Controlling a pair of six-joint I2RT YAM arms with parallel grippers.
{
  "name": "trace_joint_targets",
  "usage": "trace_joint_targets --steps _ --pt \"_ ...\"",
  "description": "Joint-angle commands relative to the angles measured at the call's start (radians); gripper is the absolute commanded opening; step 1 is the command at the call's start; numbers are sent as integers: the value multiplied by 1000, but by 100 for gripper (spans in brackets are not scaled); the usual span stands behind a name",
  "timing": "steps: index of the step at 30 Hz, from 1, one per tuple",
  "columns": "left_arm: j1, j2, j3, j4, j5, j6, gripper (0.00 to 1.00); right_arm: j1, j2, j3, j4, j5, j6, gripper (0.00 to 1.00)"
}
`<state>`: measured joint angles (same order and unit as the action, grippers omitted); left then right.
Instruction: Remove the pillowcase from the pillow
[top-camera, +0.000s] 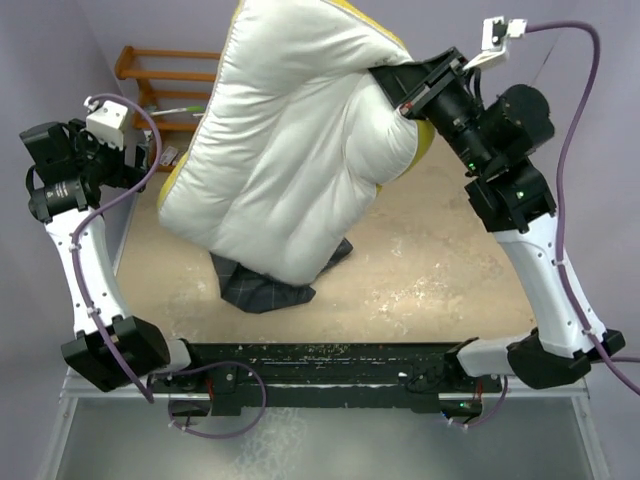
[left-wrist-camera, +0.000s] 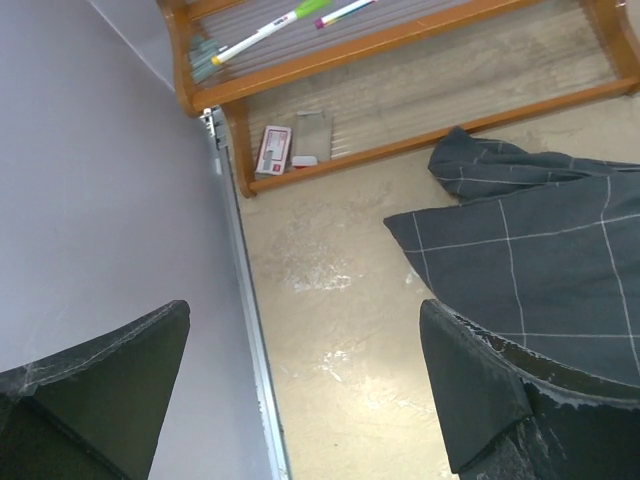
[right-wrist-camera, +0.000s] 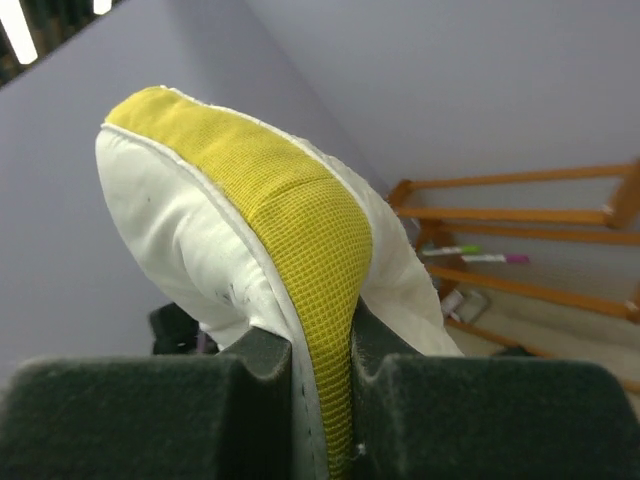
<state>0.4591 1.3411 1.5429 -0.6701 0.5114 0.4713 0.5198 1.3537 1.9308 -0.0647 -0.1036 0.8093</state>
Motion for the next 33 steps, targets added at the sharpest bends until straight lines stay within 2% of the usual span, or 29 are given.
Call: trace_joint_targets --steps 1,4,7,8,9,11,12,13,16,19,23,26,28,30,33 --pt "6 -76 -84 21 74 -26 99 -168 -52 -162 -2 98 87 0" --pt "6 -100 -166 65 70 -36 99 -364 -74 -407 53 -57 175 0" --pt "6 -124 -252 137 64 -84 99 -434 -71 -575 66 -59 116 1" --pt "6 -131 -280 159 68 -103 99 -442 -65 -616 65 -51 94 10" --pt "6 -140 -307 179 79 -119 99 -446 -54 -648 69 -53 64 26" --pt "6 -157 -366 212 110 -145 99 -449 -13 -673 28 -27 -18 72" --pt "6 -168 -399 231 123 -158 99 -449 0 -675 -5 7 -50 87" --pt "6 -179 -434 255 136 -175 99 -449 7 -680 -35 44 -77 98" --pt "6 -215 -545 319 180 -199 99 -448 9 -686 -118 202 -140 100" --pt "5 -237 -636 393 212 -253 99 -448 12 -677 -231 473 -165 100" --pt "4 -286 -785 558 242 -414 99 -448 46 -694 -431 723 -46 100" --pt "3 -342 -927 731 289 -477 99 -448 32 -771 -416 786 -91 100" --pt "0 -391 -1016 821 302 -474 99 -446 5 -840 -338 768 -164 100" --pt "-2 -443 -1095 901 316 -456 99 -446 -5 -872 -339 768 -170 100" --pt "-4 -490 -1200 991 445 -408 99 -446 -37 -893 -359 770 -133 100"
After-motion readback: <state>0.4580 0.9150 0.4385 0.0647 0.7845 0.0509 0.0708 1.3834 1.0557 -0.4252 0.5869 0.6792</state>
